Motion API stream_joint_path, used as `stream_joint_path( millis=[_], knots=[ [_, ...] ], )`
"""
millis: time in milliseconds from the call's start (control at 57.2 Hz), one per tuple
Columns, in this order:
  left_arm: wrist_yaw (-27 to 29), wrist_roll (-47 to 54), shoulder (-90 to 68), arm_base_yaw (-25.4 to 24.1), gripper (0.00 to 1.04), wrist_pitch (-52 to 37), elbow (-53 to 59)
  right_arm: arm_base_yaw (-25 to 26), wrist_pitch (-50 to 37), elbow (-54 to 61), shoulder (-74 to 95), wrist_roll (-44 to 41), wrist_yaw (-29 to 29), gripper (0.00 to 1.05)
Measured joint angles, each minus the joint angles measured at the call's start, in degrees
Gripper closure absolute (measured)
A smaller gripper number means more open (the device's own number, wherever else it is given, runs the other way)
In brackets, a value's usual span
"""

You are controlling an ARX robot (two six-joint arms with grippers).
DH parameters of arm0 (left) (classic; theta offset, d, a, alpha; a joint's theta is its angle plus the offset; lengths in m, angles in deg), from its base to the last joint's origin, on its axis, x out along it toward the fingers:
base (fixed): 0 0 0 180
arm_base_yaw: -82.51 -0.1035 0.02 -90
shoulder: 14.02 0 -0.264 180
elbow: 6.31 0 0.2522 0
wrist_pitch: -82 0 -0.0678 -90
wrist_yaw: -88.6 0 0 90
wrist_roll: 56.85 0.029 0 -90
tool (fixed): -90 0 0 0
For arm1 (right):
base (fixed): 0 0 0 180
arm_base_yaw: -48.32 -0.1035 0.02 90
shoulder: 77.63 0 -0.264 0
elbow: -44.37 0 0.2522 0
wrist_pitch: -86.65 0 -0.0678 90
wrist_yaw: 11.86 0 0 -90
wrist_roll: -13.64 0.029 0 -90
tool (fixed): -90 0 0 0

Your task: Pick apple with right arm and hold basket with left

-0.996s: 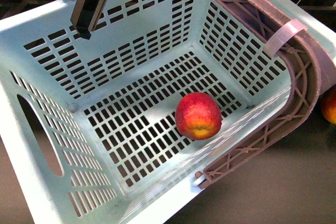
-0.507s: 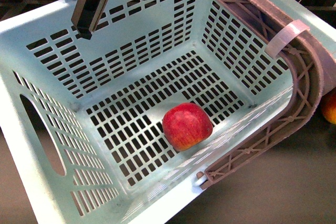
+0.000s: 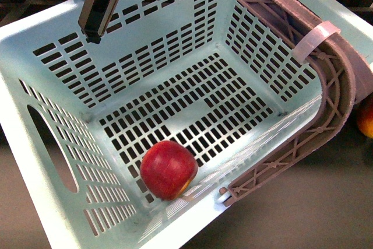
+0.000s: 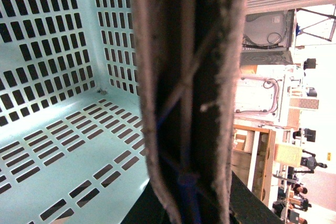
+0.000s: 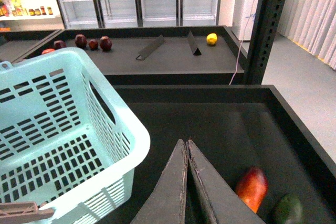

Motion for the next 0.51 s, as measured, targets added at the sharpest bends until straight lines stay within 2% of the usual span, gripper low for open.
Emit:
stream_joint_path(
  millis=[437,507],
  knots=[
    [0.0,0.0,0.0,0.0,0.98,0.0,0.0,0.0,7.2,0.0,-7.2,0.0,0.0,1.03],
    [0.0,0.0,0.0,0.0,0.98,0.0,0.0,0.0,12.9,0.0,-11.4,0.0,-0.2,1.03]
  ],
)
